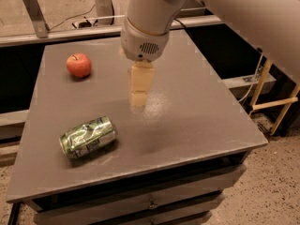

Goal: Place green can upright

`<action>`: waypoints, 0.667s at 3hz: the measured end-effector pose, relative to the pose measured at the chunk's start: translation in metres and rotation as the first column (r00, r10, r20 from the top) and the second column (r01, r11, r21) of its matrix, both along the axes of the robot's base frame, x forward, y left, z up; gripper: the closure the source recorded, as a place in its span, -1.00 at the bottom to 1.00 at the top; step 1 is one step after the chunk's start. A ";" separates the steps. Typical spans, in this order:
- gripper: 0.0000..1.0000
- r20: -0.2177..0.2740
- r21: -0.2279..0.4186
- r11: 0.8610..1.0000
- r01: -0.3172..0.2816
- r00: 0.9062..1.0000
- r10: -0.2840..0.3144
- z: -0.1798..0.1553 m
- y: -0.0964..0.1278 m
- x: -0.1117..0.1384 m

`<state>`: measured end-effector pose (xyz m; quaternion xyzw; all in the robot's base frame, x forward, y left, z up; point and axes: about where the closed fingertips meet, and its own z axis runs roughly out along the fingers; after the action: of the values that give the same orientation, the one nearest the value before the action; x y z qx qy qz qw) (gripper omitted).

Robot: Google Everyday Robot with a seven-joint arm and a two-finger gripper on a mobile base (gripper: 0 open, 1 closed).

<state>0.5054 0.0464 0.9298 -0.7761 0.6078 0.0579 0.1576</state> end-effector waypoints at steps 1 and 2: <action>-1.00 0.006 0.001 0.984 -0.177 0.984 0.177 -0.003 0.062 -0.035; -1.00 0.011 -0.056 0.960 -0.274 0.961 0.275 -0.009 0.105 -0.056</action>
Offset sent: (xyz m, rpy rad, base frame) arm -0.0782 0.1478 -0.0155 -0.1206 -0.0283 0.3847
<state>0.4490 0.1512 0.9203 -0.8575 0.4940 0.0553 0.1327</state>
